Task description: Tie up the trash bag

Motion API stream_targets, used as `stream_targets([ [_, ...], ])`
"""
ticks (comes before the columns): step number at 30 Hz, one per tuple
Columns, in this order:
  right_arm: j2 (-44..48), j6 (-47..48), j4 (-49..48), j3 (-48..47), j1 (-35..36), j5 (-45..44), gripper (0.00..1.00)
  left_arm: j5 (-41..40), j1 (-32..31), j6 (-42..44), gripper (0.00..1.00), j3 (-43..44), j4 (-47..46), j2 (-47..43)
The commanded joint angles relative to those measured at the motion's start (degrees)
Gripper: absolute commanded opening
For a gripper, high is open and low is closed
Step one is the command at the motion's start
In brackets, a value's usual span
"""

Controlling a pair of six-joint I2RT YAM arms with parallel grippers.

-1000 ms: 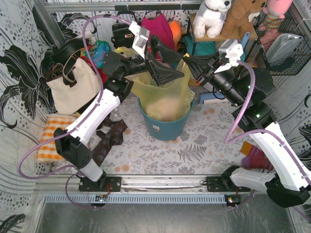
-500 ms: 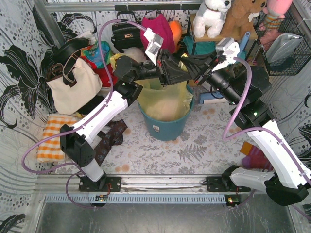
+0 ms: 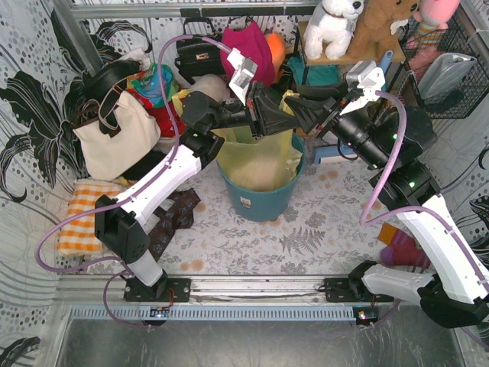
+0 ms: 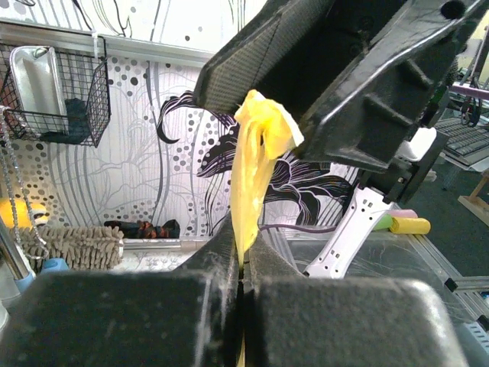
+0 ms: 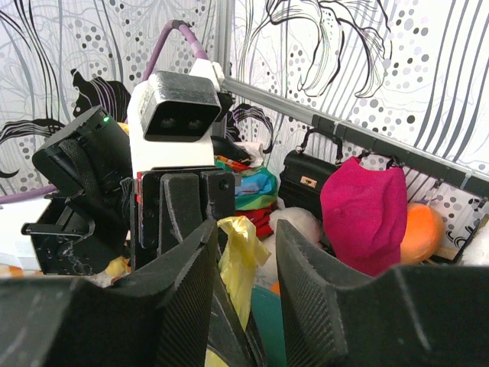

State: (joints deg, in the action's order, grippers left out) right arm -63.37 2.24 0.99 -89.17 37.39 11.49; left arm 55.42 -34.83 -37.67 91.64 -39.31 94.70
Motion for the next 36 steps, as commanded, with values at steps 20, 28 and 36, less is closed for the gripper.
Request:
stream_targets([
  [20, 2.47, -0.37, -0.97, 1.04, 0.14, -0.09, 0.00, -0.83, -0.06, 1.68, 0.54, 2.28, 1.01, -3.01],
  [28, 3.07, -0.78, -0.90, 1.86, 0.19, 0.29, 0.00, -4.65, -0.04, 6.93, 0.50, 7.79, 9.68, -2.73],
  [36, 3.24, -0.92, -1.04, 2.49, 0.15, 0.38, 0.00, -5.53, -0.02, 8.98, 0.41, 9.26, 13.37, -2.93],
])
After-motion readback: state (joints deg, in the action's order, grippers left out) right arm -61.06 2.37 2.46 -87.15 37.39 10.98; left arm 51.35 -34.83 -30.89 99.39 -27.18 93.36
